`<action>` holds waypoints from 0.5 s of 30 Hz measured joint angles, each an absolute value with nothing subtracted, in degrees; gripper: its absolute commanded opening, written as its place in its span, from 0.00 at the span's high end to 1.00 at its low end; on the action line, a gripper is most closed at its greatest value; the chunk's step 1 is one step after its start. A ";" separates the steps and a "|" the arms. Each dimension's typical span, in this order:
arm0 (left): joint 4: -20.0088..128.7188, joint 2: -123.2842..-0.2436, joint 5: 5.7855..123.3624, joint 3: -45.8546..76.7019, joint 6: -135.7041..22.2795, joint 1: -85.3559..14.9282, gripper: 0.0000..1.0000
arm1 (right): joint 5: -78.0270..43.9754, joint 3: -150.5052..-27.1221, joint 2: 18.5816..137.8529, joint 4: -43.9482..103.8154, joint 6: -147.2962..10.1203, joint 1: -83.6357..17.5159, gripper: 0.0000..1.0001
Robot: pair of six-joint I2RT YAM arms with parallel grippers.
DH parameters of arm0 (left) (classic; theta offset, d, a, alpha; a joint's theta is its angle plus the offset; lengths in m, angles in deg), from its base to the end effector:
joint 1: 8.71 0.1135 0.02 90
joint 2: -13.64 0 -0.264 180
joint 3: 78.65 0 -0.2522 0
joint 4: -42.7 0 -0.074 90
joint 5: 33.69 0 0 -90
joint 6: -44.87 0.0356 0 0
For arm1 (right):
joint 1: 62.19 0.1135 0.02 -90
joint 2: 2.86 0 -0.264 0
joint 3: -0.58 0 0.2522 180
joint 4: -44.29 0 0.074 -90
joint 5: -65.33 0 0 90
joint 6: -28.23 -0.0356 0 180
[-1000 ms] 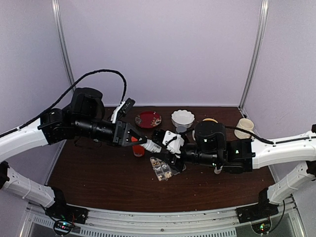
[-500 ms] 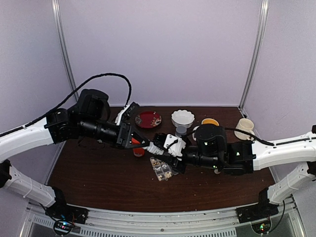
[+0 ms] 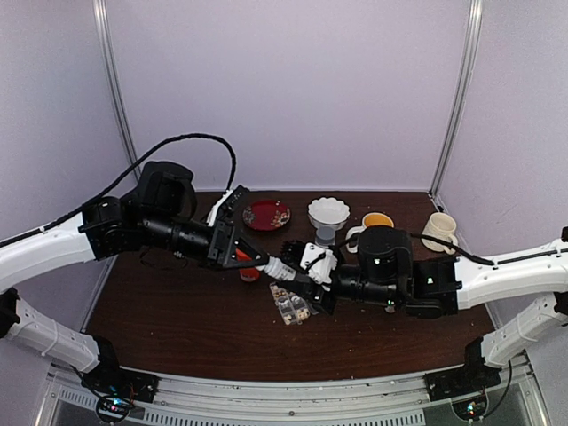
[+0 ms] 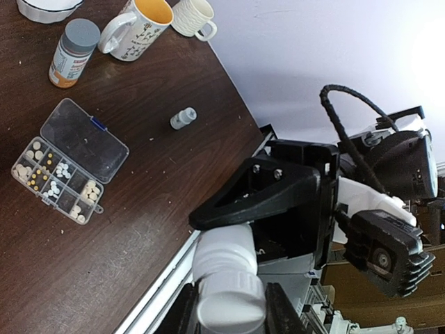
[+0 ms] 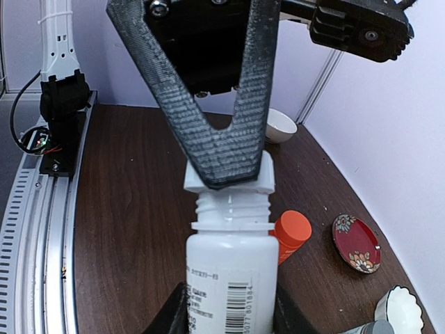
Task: Sort the pills into containers
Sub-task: Screw the lid of the pill bottle onto the pill bottle.
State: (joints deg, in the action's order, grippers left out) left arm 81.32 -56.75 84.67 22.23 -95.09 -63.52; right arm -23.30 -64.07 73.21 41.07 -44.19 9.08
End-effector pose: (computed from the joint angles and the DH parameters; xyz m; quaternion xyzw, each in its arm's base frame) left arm 0.1429 -0.2320 0.3480 0.1581 0.8332 -0.5140 0.1284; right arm 0.0986 0.2936 0.2921 -0.5592 0.5601 0.2845 0.5411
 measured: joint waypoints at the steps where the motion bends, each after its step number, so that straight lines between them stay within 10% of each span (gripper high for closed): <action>1: 81.06 -56.66 84.91 22.47 -95.48 -63.52 0.85 | -23.04 -63.61 73.21 41.80 -44.21 9.08 1.00; 15: 83.24 -56.84 85.02 22.01 -95.72 -63.59 0.81 | -20.46 -62.32 73.21 43.76 -45.74 8.75 1.00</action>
